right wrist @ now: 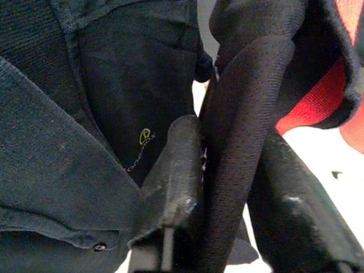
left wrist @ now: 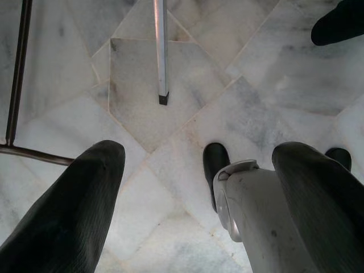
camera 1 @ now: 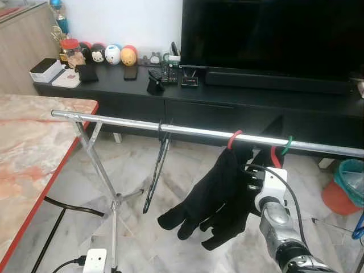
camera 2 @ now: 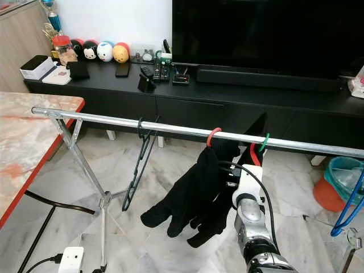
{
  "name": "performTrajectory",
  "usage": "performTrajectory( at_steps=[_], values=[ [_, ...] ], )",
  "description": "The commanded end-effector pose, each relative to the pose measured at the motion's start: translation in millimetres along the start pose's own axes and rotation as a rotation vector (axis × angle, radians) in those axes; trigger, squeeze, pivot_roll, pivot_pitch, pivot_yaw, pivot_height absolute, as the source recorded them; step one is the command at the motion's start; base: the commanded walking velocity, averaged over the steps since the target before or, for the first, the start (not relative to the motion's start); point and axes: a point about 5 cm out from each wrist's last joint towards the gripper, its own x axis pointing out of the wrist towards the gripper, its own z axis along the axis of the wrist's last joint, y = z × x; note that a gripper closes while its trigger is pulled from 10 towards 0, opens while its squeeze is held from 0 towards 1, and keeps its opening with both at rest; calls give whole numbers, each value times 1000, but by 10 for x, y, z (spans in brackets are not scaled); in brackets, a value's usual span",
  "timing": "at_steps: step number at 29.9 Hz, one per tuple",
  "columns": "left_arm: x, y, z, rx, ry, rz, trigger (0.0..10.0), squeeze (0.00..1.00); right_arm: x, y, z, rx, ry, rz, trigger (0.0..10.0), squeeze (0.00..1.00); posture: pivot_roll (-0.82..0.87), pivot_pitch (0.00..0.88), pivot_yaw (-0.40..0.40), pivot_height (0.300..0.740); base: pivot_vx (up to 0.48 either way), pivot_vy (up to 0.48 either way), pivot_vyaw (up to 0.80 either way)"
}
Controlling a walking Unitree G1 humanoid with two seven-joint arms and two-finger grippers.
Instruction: Hang hanger
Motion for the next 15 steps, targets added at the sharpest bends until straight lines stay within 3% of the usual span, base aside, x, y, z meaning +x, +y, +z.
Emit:
performTrajectory(
  at_steps=[1, 15],
  values=[
    [-7, -2, -30, 6, 8, -3, 10000, 0, 13, 23, 34, -9, -9, 5, 0, 0, -37, 0, -18, 740, 0, 0, 0],
    [-7, -13, -29, 3, 5, -7, 10000, 0, -19, -4, 51, -32, -70, -3, 0, 0, -41, 0, -20, 740, 0, 0, 0]
  ],
)
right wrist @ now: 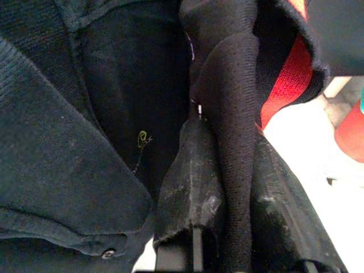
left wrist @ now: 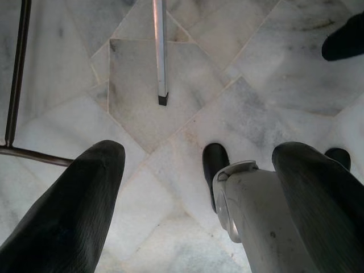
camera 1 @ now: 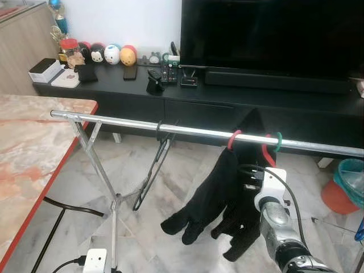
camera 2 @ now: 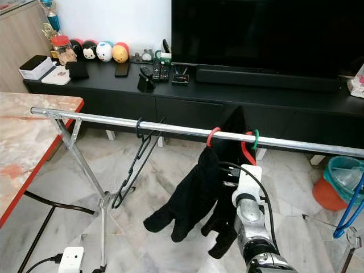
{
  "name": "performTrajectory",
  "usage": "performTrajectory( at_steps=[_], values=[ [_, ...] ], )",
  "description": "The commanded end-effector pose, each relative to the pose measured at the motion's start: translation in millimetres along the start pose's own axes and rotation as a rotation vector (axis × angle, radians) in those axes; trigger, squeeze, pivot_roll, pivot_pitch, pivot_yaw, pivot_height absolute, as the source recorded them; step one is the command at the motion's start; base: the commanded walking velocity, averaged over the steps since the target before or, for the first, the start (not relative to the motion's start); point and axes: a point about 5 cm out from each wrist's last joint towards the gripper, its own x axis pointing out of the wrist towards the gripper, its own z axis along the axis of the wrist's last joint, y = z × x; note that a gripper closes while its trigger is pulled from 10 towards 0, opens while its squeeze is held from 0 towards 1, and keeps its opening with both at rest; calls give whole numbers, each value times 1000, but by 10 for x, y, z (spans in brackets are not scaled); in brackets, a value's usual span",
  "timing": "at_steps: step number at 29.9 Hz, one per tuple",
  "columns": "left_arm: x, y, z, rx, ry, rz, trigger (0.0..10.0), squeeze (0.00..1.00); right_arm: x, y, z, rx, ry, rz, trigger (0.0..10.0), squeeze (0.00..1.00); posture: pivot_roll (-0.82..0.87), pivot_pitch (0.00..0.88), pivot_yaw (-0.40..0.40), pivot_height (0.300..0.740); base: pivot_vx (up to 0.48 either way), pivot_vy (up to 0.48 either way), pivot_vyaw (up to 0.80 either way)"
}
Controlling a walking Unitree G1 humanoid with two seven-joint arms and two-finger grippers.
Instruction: Hang hanger
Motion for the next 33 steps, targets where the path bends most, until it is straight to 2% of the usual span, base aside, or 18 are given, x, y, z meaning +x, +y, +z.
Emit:
performTrajectory(
  at_steps=[1, 10, 11, 15, 17, 25, 33],
  values=[
    [-8, -13, -34, 4, 9, -5, 10000, 0, -1, -26, 84, 6, -67, -13, 0, 0, -41, 0, -20, 740, 0, 0, 0],
    [-8, -9, -31, 5, 5, 1, 10000, 0, -43, -77, 178, 5, -187, -60, 0, 0, -42, 0, -22, 740, 0, 0, 0],
    [-8, -6, -30, 6, 5, 3, 10000, 0, -66, -95, 190, 10, -218, -72, 10000, 0, -40, 0, -22, 740, 0, 0, 0],
    [-7, -1, -28, 7, 5, 4, 10000, 0, -116, -111, 187, 20, -261, -76, 10000, 0, -42, 0, -22, 740, 0, 0, 0],
    [-8, 3, -27, 9, 4, 6, 10000, 0, -175, -105, 107, 18, -261, -64, 10000, 0, -48, 0, -22, 740, 0, 0, 0],
    [-11, 3, -29, 13, -3, 8, 10000, 0, -345, -131, -191, 17, -203, -73, 10000, 0, -50, 5, -19, 740, 0, 0, 0],
    [-9, -2, -24, 14, -5, 10, 10000, 0, -382, -74, -347, 6, -124, -46, 10000, 0, -44, 0, -16, 740, 0, 0, 0]
  ],
)
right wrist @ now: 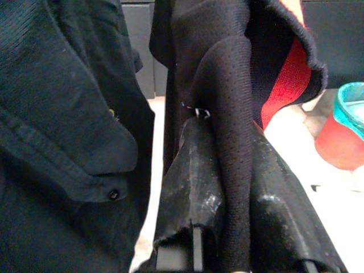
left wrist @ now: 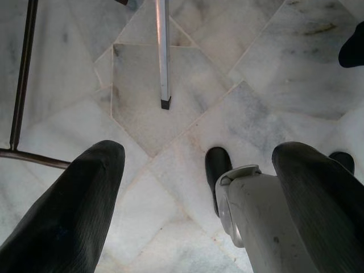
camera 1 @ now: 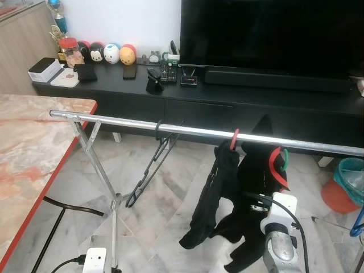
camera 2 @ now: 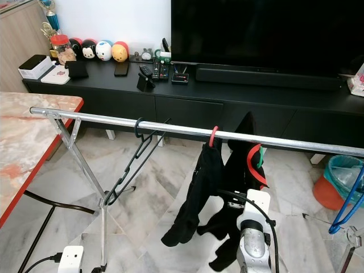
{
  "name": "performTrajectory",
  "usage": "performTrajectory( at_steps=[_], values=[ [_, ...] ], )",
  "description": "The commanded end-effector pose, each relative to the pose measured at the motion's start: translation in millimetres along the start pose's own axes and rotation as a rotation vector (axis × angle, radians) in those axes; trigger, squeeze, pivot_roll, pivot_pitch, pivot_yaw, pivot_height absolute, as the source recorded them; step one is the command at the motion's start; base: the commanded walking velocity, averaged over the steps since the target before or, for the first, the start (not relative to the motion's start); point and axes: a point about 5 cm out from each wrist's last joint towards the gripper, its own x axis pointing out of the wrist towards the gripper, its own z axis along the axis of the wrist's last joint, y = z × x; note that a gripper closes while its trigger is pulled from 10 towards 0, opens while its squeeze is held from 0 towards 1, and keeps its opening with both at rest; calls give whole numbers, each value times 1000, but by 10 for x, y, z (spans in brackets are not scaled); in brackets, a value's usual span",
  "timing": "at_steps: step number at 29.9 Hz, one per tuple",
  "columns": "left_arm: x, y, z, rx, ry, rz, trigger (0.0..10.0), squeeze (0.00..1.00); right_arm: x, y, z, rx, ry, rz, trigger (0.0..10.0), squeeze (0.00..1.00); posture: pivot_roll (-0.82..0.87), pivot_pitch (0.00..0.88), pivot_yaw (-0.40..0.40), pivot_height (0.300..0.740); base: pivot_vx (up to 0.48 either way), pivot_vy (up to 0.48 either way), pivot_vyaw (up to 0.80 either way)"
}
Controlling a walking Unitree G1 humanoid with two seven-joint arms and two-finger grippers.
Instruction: Hang hanger
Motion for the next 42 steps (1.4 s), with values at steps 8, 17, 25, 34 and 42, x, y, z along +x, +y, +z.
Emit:
performTrajectory(
  at_steps=[8, 17, 25, 34, 42],
  values=[
    [-7, -6, -26, -2, 5, 0, 10000, 0, 59, 13, 66, 0, -9, 0, 10000, 0, -45, 0, -12, 740, 0, 0, 0],
    [-15, 4, -53, 1, 11, -1, 10000, 0, 99, 42, 99, 7, -7, 4, 10000, 0, -40, 0, -11, 740, 0, 0, 0],
    [-29, 38, -81, -5, 10, 8, 10000, 0, 140, 36, 131, 19, -8, -7, 10000, 0, -37, 0, -5, 740, -255, 0, 0],
    [-24, 36, -54, -8, -3, 6, 10000, 0, 165, 48, 140, 32, 3, -9, 10000, 0, -33, 0, -2, 740, -291, 0, 0],
    [-17, 32, -24, -7, -17, 7, 10000, 0, 158, 86, 124, 28, 8, 5, 10000, 0, -30, 0, -1, 740, -326, 0, -579]
  ],
)
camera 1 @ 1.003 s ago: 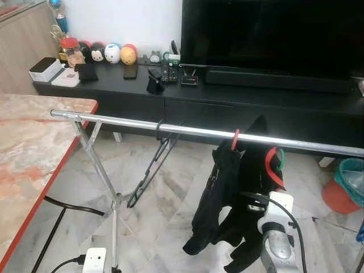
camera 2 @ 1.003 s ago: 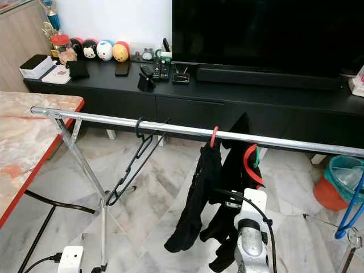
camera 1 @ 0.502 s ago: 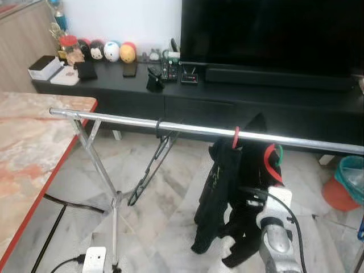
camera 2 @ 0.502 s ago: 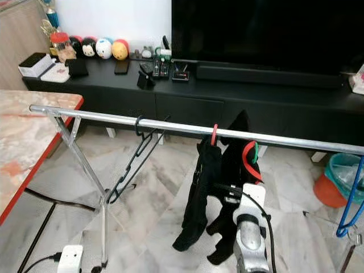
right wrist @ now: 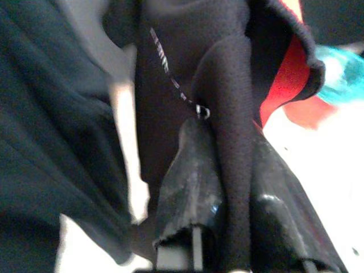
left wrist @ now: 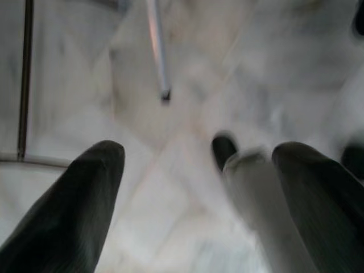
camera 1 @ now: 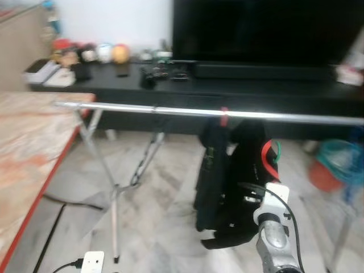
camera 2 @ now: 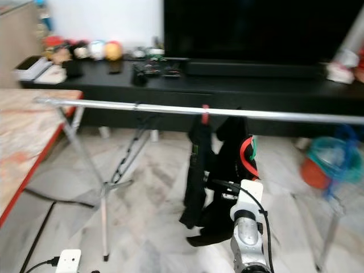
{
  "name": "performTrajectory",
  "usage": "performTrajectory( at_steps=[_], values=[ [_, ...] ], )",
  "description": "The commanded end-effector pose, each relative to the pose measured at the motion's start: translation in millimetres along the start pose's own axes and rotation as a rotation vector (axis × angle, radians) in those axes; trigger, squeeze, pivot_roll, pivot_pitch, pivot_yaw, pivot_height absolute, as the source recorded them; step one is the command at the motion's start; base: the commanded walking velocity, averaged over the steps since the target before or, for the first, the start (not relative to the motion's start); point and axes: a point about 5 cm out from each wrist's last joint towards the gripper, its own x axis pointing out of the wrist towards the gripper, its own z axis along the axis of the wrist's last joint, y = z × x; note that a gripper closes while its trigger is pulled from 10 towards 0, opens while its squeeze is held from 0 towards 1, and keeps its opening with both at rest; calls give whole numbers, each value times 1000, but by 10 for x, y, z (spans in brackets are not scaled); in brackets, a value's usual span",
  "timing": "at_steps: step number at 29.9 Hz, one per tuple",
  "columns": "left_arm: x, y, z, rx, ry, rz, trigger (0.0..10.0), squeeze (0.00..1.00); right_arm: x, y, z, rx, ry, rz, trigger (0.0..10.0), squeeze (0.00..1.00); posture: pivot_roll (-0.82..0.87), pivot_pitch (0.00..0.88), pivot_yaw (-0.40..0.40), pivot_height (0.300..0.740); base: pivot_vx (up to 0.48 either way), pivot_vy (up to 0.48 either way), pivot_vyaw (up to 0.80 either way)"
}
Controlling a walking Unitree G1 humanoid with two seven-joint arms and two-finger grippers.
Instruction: Hang hanger
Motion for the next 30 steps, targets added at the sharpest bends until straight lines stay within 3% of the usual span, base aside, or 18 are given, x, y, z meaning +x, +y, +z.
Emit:
performTrajectory(
  at_steps=[1, 30],
  values=[
    [-27, -49, -99, -9, 25, -11, 10000, 0, 74, 15, 143, -3, -51, 4, 10000, 0, -30, 0, -1, 740, -349, 0, 0],
    [-20, -2, -57, -20, 6, 4, 10000, 0, 114, 51, 184, 1, -47, 4, 10000, 0, -23, 0, 3, 740, -351, 0, 0]
  ],
)
